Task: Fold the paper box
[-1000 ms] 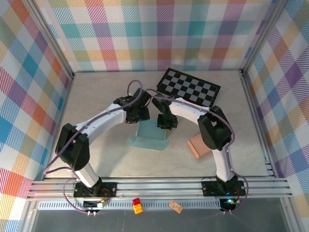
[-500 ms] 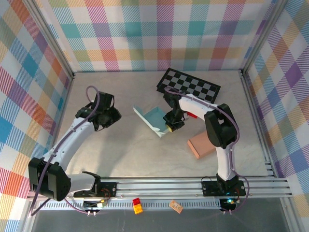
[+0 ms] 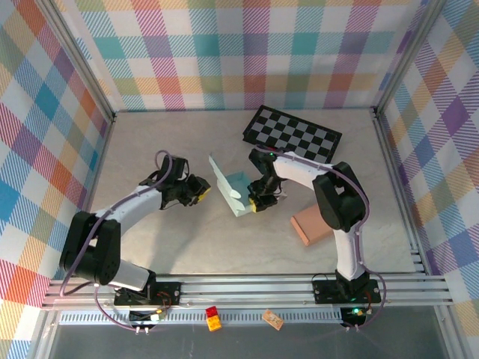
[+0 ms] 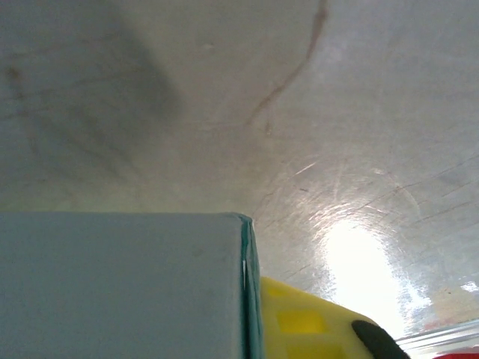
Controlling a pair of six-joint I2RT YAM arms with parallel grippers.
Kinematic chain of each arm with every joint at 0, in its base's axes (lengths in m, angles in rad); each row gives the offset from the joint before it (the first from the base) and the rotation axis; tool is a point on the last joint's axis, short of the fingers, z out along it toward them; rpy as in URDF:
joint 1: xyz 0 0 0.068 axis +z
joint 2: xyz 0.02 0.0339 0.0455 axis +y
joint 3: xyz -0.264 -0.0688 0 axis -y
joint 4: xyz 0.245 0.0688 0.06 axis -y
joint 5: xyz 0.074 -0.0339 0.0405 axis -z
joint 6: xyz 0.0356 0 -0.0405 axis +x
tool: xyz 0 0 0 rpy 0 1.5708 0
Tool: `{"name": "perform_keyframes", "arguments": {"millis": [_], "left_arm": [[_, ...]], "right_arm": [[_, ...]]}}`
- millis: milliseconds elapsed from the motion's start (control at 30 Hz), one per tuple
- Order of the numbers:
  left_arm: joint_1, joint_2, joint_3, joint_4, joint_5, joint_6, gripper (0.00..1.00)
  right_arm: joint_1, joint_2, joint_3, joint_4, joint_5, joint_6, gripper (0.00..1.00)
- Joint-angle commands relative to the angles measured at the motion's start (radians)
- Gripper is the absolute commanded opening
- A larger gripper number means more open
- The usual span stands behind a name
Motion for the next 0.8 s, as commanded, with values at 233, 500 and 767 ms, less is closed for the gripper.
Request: {"name": "perform_keyframes", "arguments": {"millis": [233,500,767], "left_arm": [[-0.047,0.049,0.077,0.076,0.025,-0.05,0.28],[-0.049,0.05,0.057,0.093,0.013,-0.059,0.27],[-0.049,0.057,0.065,0.09,0.018,-0.056,0.27]], "right_arm": [[0.005,-0.087,-0.012,0.011,-0.047,0.0,0.51],[0.003,-0.222,0.072,-0.045,0.094,-0.162,0.71],[-0.005,-0.299,0.189,0.125,-0.047,-1.033,0.67]]}}
